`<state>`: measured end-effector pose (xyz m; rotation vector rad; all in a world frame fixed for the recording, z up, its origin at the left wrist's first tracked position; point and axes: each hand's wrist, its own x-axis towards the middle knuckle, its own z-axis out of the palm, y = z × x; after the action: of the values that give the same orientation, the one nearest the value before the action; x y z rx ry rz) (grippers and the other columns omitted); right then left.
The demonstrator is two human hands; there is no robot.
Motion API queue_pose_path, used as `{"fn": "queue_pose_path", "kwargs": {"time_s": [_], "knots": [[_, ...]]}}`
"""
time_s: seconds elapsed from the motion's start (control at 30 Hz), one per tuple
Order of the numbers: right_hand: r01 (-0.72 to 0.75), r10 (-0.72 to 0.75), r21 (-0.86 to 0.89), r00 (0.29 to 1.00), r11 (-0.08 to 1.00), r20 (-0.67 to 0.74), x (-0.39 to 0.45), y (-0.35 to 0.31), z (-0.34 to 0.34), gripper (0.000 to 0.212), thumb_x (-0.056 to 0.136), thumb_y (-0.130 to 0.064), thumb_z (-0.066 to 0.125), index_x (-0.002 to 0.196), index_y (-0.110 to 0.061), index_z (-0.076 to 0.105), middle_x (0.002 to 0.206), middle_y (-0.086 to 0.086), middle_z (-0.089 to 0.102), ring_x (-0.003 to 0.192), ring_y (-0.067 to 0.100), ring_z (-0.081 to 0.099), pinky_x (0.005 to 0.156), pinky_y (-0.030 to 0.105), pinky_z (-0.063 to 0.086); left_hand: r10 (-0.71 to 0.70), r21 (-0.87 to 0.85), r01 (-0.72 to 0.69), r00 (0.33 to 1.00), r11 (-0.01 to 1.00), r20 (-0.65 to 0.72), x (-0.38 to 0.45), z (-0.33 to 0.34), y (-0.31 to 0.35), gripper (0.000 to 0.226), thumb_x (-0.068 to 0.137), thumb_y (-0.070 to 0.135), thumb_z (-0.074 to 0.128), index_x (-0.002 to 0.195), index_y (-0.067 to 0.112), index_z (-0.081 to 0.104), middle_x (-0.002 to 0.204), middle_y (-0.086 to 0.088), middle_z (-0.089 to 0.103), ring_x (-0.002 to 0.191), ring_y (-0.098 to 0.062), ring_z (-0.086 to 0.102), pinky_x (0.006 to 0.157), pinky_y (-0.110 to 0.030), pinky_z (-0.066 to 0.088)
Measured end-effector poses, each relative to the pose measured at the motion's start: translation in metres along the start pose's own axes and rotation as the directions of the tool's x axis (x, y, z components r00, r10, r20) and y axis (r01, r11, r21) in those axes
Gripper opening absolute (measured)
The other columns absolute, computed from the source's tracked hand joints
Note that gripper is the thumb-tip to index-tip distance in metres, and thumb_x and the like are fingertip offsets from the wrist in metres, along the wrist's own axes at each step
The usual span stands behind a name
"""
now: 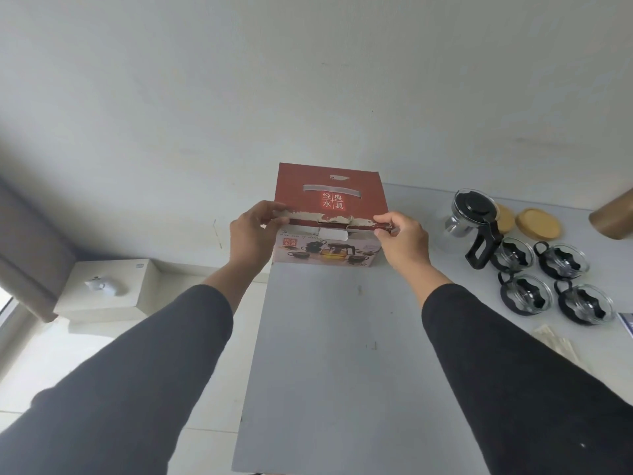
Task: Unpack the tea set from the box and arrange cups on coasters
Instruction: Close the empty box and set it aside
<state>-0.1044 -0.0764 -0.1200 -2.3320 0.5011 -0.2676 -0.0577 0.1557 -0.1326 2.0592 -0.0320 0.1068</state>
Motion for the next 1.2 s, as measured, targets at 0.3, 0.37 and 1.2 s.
{"fn": "queue_pose_path", "kwargs": {"time_s": [0.3,0.37,1.2], "knots": [[-0.037,0.038,-0.011,0.997,0.999,0.071,0.004,-0.004,-0.014,0.023,0.089,-0.009,0.061,0.108,-0.019,0.069,0.094,-0.005,0.056,0.084,0.014,0.051,0.076,0.018,0.036,0.049,0.012,-0.048,0.997,0.999,-0.067,0.005,0.005,0.001,0.013,0.084,0.013,0.068,0.095,0.021,0.069,0.086,0.017,0.065,0.076,-0.008,0.057,0.062,0.005,0.033],[-0.031,0.032,-0.012,0.996,0.999,0.084,0.005,-0.005,-0.013,0.022,0.089,-0.009,0.061,0.107,-0.019,0.069,0.093,-0.004,0.056,0.083,0.014,0.050,0.075,0.018,0.035,0.019,0.002,-0.019,0.997,1.000,-0.073,0.006,0.006,-0.001,0.012,0.084,0.015,0.068,0.094,0.021,0.068,0.086,0.017,0.065,0.075,-0.005,0.056,0.061,0.005,0.033],[0.053,-0.046,-0.057,0.991,0.997,0.128,0.021,0.000,-0.009,0.020,0.087,-0.008,0.064,0.103,-0.019,0.071,0.080,-0.002,0.058,0.074,0.015,0.048,0.071,0.021,0.035,0.038,0.081,-0.032,0.996,0.996,-0.075,0.022,0.011,-0.008,0.012,0.083,0.020,0.070,0.082,0.013,0.060,0.082,0.013,0.065,0.078,-0.008,0.061,0.075,-0.025,0.049]]}}
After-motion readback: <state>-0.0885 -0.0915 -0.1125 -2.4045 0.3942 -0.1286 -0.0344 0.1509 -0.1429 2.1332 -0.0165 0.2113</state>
